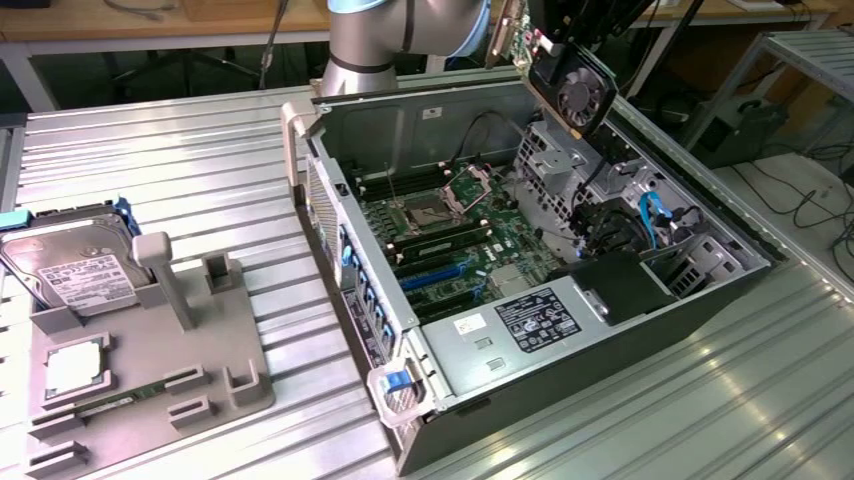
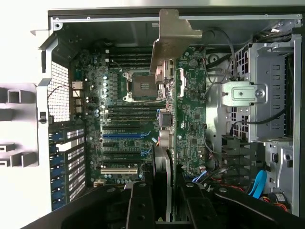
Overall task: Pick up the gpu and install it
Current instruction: 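Insert the gpu into the slot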
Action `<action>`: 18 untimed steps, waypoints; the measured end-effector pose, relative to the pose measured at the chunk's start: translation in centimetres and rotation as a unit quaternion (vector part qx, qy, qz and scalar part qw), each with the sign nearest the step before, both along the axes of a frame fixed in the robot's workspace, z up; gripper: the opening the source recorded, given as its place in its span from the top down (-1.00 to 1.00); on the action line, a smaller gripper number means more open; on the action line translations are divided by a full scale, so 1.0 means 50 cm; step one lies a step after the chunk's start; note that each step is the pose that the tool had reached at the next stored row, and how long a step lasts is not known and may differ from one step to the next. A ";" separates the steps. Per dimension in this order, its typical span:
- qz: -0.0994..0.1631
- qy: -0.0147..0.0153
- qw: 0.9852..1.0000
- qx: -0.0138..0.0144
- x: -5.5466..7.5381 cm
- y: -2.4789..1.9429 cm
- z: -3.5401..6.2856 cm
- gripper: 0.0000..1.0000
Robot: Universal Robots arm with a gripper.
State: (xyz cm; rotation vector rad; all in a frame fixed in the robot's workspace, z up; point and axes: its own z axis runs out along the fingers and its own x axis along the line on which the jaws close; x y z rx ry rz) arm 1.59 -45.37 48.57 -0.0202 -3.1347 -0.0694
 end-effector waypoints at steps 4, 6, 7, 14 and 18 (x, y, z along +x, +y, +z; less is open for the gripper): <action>0.000 0.000 1.000 0.000 0.000 0.0000 0.000 0.46; 0.002 0.000 1.000 0.000 0.000 0.0000 0.000 0.46; 0.005 0.000 1.000 0.000 0.000 0.0000 0.000 0.46; 0.038 0.000 0.999 0.000 0.000 0.0000 0.000 0.46; 0.055 0.000 0.999 0.000 0.000 0.0000 0.000 0.46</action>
